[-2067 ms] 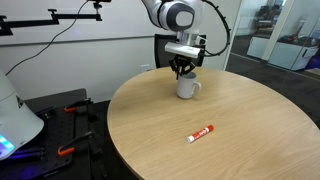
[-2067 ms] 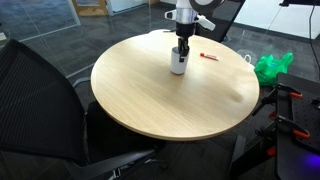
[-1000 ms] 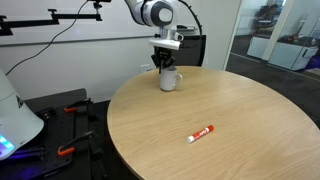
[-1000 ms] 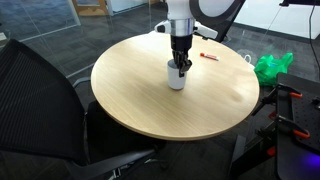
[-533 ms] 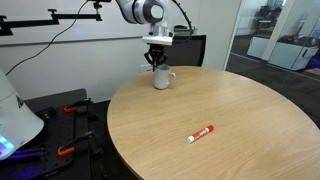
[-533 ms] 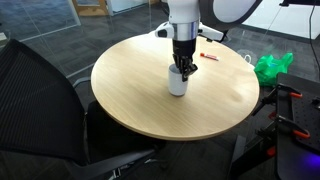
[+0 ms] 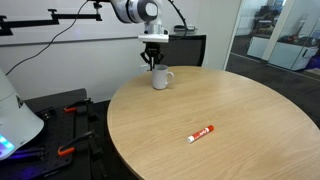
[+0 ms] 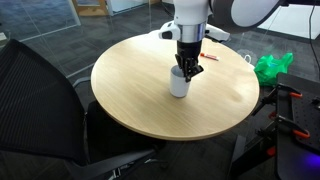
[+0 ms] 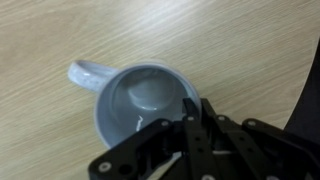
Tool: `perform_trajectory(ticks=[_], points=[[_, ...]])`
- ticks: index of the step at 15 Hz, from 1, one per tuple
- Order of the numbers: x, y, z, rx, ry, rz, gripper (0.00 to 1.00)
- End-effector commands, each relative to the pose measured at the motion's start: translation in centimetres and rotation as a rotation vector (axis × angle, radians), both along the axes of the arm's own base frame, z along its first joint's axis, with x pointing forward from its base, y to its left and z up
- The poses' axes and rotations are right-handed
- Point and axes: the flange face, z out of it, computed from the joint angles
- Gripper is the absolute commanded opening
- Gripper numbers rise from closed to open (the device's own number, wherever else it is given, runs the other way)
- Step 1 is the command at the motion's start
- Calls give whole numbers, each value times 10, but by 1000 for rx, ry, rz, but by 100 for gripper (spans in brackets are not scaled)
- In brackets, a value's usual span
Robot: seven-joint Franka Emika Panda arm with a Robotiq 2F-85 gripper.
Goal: Move the white cup to the left
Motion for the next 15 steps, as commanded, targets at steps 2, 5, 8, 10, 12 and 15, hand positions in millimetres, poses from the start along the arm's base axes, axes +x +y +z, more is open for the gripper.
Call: perform_trajectory(ticks=[2, 5, 8, 10, 12, 15], points=[[-14, 0, 16, -18, -30, 26, 37], [-20, 2, 21, -20, -36, 29, 52], [-26, 4, 29, -19, -42, 32, 74], [-30, 4, 37, -19, -53, 32, 89], [-34, 3, 46, -21, -69, 26, 100], [-40, 1, 65, -22, -101, 17, 100]])
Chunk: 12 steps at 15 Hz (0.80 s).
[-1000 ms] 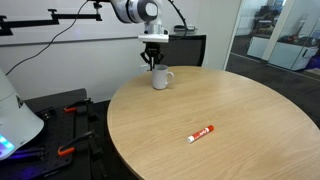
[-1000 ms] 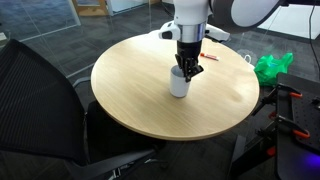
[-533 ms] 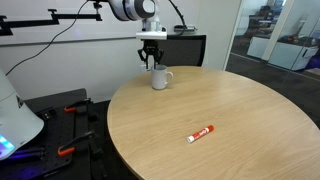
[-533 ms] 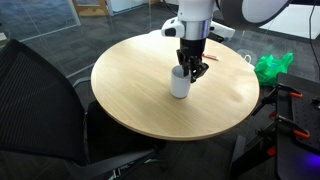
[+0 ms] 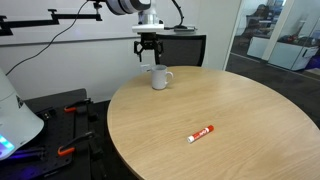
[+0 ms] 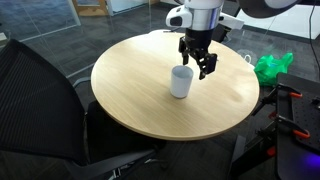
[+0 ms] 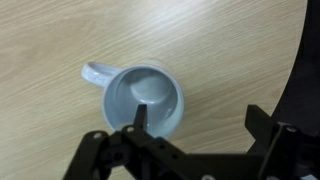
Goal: Move the white cup to the left
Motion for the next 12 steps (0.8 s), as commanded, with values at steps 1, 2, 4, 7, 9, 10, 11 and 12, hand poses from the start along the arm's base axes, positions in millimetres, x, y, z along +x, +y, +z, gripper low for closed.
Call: perform_trajectory(ticks=[1, 2, 4, 7, 9, 10, 11, 12], points=[[-19, -4, 31, -5, -65, -7, 100], [-21, -5, 39, -4, -79, -9, 100], [-26, -8, 55, -5, -117, -24, 100], [-33, -14, 79, -4, -172, -39, 100], [-37, -17, 92, -5, -199, -41, 100], [-39, -19, 96, -5, -212, -42, 100], [-40, -21, 101, -2, -225, -42, 100], [-41, -23, 105, -1, -235, -44, 100]])
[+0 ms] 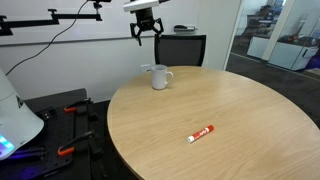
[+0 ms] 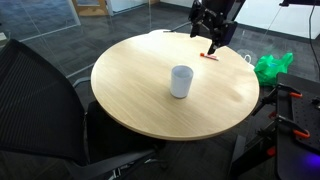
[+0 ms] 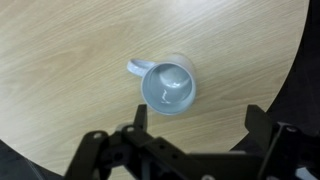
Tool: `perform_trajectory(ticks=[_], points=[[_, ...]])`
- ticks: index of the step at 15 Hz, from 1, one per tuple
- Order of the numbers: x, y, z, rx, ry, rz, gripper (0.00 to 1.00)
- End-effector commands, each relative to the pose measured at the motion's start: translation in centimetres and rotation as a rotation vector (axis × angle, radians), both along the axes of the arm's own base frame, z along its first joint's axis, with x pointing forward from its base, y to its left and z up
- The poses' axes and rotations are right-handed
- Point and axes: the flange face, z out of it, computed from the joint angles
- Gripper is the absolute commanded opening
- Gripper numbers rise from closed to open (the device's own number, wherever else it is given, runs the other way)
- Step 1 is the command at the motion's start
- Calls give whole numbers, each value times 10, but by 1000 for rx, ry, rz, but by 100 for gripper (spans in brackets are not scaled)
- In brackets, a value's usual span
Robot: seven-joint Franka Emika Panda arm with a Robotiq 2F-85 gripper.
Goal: Move the white cup to the left
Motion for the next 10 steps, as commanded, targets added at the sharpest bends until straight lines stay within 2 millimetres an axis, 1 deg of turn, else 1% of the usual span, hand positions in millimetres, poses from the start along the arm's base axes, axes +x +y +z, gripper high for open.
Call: perform_trajectory(ticks=[1, 2, 3, 6, 10], points=[[-14, -8, 15, -8, -66, -15, 100], [-15, -10, 18, -4, -72, -19, 100], [-5, -5, 11, 2, -27, -5, 100], [-8, -9, 15, 2, -35, -10, 100], [-8, -9, 15, 2, -35, -10, 100]])
